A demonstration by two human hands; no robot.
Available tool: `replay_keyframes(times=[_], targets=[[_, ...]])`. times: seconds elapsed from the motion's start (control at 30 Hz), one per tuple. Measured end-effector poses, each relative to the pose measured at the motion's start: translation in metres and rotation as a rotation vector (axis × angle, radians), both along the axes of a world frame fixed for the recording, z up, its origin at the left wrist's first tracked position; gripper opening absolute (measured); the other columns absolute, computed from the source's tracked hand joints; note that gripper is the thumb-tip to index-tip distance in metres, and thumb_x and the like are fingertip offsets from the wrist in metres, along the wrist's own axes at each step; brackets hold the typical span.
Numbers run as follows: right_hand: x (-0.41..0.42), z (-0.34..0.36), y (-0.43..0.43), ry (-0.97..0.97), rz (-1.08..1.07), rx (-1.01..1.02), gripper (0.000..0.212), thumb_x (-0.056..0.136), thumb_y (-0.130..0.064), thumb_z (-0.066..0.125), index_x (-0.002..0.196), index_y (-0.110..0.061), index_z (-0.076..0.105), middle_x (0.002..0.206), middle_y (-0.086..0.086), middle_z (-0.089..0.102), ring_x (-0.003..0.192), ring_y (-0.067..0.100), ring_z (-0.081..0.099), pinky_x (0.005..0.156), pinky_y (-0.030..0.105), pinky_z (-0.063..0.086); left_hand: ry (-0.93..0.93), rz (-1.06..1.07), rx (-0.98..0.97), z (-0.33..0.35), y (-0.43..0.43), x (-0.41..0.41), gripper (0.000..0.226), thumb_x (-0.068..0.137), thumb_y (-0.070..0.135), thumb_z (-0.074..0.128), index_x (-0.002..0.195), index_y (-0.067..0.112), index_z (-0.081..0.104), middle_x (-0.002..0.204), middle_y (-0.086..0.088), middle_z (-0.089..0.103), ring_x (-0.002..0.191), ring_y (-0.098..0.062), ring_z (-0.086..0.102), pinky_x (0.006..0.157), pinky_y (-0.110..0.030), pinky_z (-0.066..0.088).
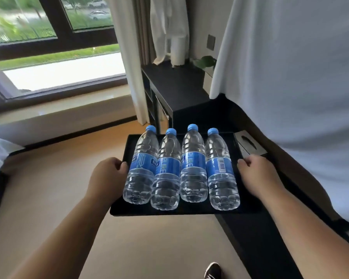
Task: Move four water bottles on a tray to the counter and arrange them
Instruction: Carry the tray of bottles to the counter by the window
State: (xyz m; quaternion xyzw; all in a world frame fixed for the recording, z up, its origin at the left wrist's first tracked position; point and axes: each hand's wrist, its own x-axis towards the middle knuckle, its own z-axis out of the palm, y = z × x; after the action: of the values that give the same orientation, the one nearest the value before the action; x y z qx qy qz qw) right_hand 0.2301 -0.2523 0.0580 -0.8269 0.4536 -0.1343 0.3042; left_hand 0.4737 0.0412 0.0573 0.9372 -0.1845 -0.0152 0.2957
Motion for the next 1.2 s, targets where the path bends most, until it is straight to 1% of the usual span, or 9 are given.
replay_keyframes(times=[0.07, 0.17, 0.3, 0.47, 0.57, 0.73, 0.83, 1.03, 1.2], targets=[[0.028, -0.004, -0.002, 0.006, 0.033, 0.003, 0.033, 0.102, -0.034, 0.057, 0.077, -0.014, 0.065, 0.069, 0.005, 0.067, 0.065, 0.022, 0.063, 0.055, 0.032, 0.045, 0.009, 0.039, -0.010, 0.000, 0.008, 0.016, 0.025, 0.093, 0.024, 0.059, 0.070, 0.016, 0.066, 0.061, 0.002, 0.064, 0.056, -0.016, 0.059, 0.052, -0.030, 0.043], [0.071, -0.010, -0.008, 0.007, 0.081, 0.026, 0.036, 0.100, -0.034, 0.057, 0.073, -0.012, 0.063, 0.065, 0.008, 0.066, 0.061, 0.027, 0.063, 0.053, 0.035, 0.045, 0.003, 0.097, -0.009, -0.001, 0.014, 0.042, 0.025, 0.091, 0.023, 0.060, 0.070, 0.014, 0.067, 0.060, 0.002, 0.064, 0.056, -0.016, 0.059, 0.051, -0.029, 0.042], [0.130, -0.015, -0.025, 0.040, 0.117, -0.013, 0.038, 0.100, -0.035, 0.056, 0.070, -0.011, 0.061, 0.062, 0.007, 0.064, 0.056, 0.022, 0.058, 0.048, 0.029, 0.032, -0.015, 0.158, -0.011, -0.001, 0.008, 0.082, 0.023, 0.090, 0.022, 0.061, 0.070, 0.014, 0.068, 0.058, 0.004, 0.063, 0.055, -0.012, 0.057, 0.048, -0.026, 0.037], [0.203, -0.008, -0.061, 0.033, 0.172, -0.003, 0.035, 0.095, -0.033, 0.057, 0.067, -0.012, 0.059, 0.059, 0.004, 0.062, 0.053, 0.019, 0.056, 0.047, 0.029, 0.031, -0.016, 0.224, -0.017, -0.001, -0.016, 0.131, 0.024, 0.092, 0.023, 0.062, 0.070, 0.016, 0.068, 0.058, 0.004, 0.063, 0.054, -0.013, 0.058, 0.049, -0.027, 0.037], [0.245, -0.003, -0.083, 0.034, 0.202, 0.018, 0.032, 0.093, -0.032, 0.058, 0.069, -0.010, 0.061, 0.062, 0.006, 0.064, 0.055, 0.021, 0.057, 0.047, 0.030, 0.034, -0.019, 0.245, -0.007, -0.004, -0.033, 0.162, 0.024, 0.093, 0.023, 0.062, 0.070, 0.016, 0.067, 0.058, 0.004, 0.062, 0.054, -0.013, 0.058, 0.049, -0.027, 0.036], [0.308, -0.001, -0.114, 0.019, 0.249, 0.040, 0.032, 0.092, -0.031, 0.058, 0.066, -0.011, 0.058, 0.059, 0.005, 0.062, 0.055, 0.022, 0.056, 0.048, 0.032, 0.038, -0.003, 0.305, -0.043, -0.011, -0.055, 0.207, 0.025, 0.091, 0.023, 0.062, 0.068, 0.017, 0.065, 0.057, 0.005, 0.063, 0.054, -0.013, 0.058, 0.050, -0.028, 0.037], [0.342, -0.004, -0.124, 0.029, 0.281, 0.076, 0.031, 0.091, -0.032, 0.056, 0.072, -0.008, 0.062, 0.064, 0.009, 0.067, 0.057, 0.025, 0.059, 0.052, 0.034, 0.044, 0.027, 0.347, -0.060, -0.015, -0.061, 0.236, 0.023, 0.091, 0.026, 0.062, 0.069, 0.020, 0.066, 0.058, 0.008, 0.065, 0.056, -0.011, 0.060, 0.051, -0.027, 0.039], [0.416, -0.017, -0.137, 0.042, 0.296, 0.083, 0.033, 0.092, -0.030, 0.058, 0.072, -0.004, 0.060, 0.067, 0.013, 0.067, 0.058, 0.025, 0.053, 0.054, 0.036, 0.044, 0.007, 0.377, -0.051, -0.022, -0.071, 0.307, 0.029, 0.090, 0.028, 0.062, 0.062, 0.022, 0.059, 0.054, 0.009, 0.061, 0.054, -0.005, 0.055, 0.048, -0.023, 0.032], [0.489, -0.025, -0.142, 0.026, 0.268, 0.089, 0.032, 0.092, -0.030, 0.057, 0.070, -0.007, 0.059, 0.065, 0.009, 0.066, 0.057, 0.024, 0.053, 0.053, 0.035, 0.042, 0.029, 0.363, -0.034, -0.031, -0.079, 0.388, 0.025, 0.091, 0.031, 0.059, 0.068, 0.022, 0.060, 0.061, 0.008, 0.063, 0.058, -0.007, 0.057, 0.049, -0.025, 0.033]])
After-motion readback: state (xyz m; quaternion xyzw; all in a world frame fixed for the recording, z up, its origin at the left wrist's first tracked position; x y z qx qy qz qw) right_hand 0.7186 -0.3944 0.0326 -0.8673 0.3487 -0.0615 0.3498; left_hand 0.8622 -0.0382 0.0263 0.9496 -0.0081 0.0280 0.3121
